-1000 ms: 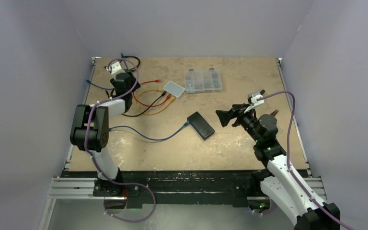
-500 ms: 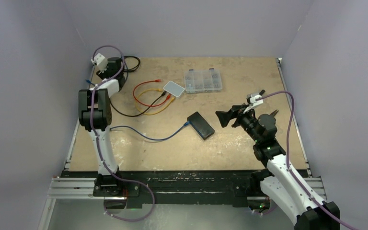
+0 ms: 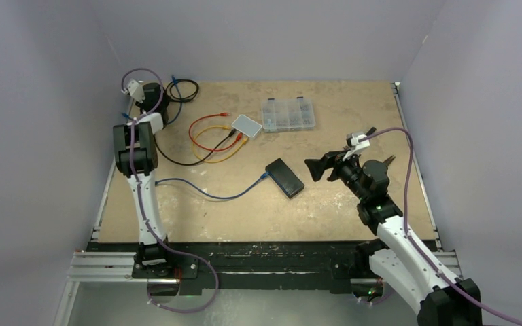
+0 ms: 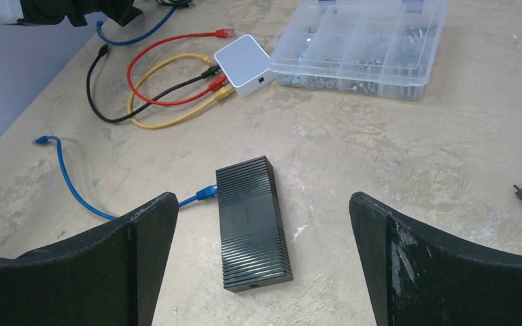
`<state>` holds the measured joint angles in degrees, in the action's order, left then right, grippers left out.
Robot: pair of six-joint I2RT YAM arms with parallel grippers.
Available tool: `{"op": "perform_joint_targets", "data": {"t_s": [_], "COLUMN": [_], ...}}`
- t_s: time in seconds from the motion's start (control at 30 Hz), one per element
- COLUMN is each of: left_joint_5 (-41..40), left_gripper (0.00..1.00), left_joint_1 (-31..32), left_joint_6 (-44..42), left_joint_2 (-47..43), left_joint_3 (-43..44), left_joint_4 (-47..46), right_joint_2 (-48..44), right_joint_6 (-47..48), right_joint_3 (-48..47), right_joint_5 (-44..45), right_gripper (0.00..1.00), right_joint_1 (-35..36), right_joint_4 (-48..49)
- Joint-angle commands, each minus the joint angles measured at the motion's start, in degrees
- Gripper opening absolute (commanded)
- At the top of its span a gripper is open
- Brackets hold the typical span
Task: Insert the plug into the switch port
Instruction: Pick up the connector from the center of the board.
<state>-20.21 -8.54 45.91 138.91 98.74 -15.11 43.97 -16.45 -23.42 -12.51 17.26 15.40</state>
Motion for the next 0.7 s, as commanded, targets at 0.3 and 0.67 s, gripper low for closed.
{"op": "perform_joint_targets", "data": {"t_s": [0.3, 0.67], "left_joint_5": [12.16, 19.50], "left_gripper": [0.34, 0.00], "left_joint_1": [-0.54, -4.13], "left_joint_6": [12.56, 14.90], "left_joint_2": [12.22, 6.14], "left_joint_3": [8.74, 1.63], "left_joint_4": [0.47, -8.35], "right_joint_2": [1.24, 1.85], "right_joint_6": [1.33, 1.51], "right_joint_3": [-0.07, -0.29], "right_joint_5": [1.70, 2.34], "right_gripper": [0.99, 0.99], "right_joint_1": [0.06, 0.06], "right_joint_4": [1.92, 2.22]}}
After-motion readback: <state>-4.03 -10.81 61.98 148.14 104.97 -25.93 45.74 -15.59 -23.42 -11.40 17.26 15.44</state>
